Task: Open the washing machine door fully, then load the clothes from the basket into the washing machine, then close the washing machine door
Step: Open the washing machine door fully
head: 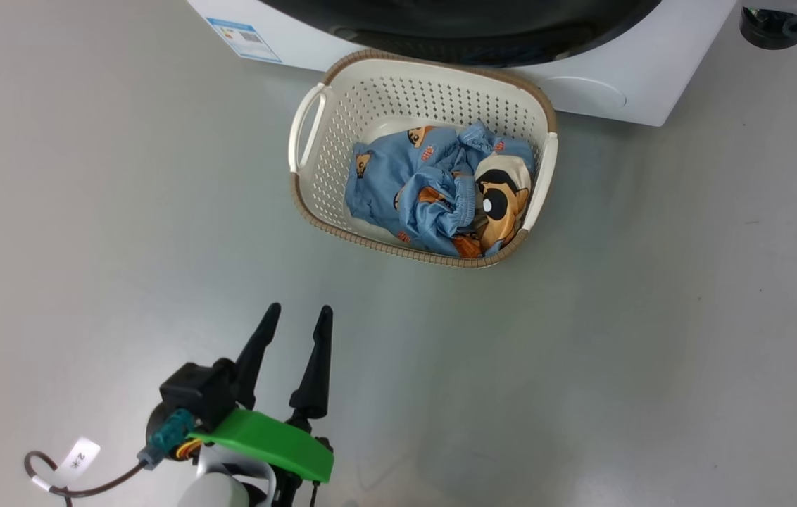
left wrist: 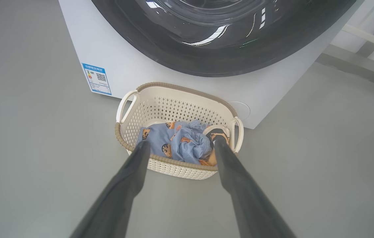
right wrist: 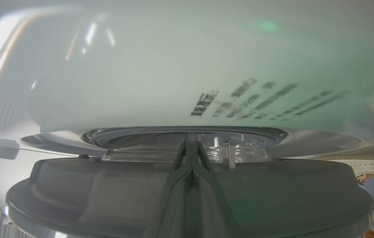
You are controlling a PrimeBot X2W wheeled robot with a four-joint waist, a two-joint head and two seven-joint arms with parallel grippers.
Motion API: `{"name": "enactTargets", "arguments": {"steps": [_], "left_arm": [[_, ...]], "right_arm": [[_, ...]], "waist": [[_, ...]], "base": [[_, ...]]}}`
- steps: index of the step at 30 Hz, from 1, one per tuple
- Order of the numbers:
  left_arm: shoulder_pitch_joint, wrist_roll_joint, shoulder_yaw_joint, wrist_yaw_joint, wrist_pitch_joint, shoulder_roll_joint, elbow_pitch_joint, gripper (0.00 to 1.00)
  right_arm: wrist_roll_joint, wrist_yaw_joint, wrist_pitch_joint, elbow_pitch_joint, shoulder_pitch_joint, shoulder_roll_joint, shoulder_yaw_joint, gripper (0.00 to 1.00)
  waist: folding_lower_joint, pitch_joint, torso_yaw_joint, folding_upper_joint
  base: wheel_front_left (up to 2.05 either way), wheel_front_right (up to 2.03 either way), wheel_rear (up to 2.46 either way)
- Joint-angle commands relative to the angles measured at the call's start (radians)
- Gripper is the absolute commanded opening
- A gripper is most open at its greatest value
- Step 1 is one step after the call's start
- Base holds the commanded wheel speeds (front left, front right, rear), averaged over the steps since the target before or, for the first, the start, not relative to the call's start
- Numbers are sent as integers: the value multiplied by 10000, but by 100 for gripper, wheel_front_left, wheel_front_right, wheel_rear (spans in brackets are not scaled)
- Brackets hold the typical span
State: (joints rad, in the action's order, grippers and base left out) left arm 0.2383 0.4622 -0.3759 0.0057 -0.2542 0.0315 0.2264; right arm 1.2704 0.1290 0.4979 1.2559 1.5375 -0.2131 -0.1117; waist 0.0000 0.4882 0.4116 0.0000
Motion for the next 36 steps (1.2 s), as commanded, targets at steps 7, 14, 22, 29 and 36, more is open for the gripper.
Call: {"name": "enactTargets", "arguments": {"steps": [7,14,22,29,36], "left_arm": [[189,-13,318,76,-76,187,-228,100],[164,-85,391,77,-76,187,-187,100],[37,-232,490,79,-76,187,-122,100],[-83,-399,544,54,-76,187,-114,100],[-214,-498,524,52,-76,187,-82,100]], "right_arm": [[280,17,677,-153,-56,606,105,0],[331,17,1073,-34,-374,618,119,0],[466,17,1678,-10,-1024,789,134,0],[309,17,2010,5,-1601,952,391,0],[338,17,2279,-45,-2175,1163,492,0]], "waist": [[0,-88,-58,0],[0,-253,-124,0],[0,-675,-264,0],[0,-1029,-399,0],[0,-1383,-499,0]], "base": [[0,0,0],[0,0,0],[0,0,0],[0,0,0],[0,0,0]]}}
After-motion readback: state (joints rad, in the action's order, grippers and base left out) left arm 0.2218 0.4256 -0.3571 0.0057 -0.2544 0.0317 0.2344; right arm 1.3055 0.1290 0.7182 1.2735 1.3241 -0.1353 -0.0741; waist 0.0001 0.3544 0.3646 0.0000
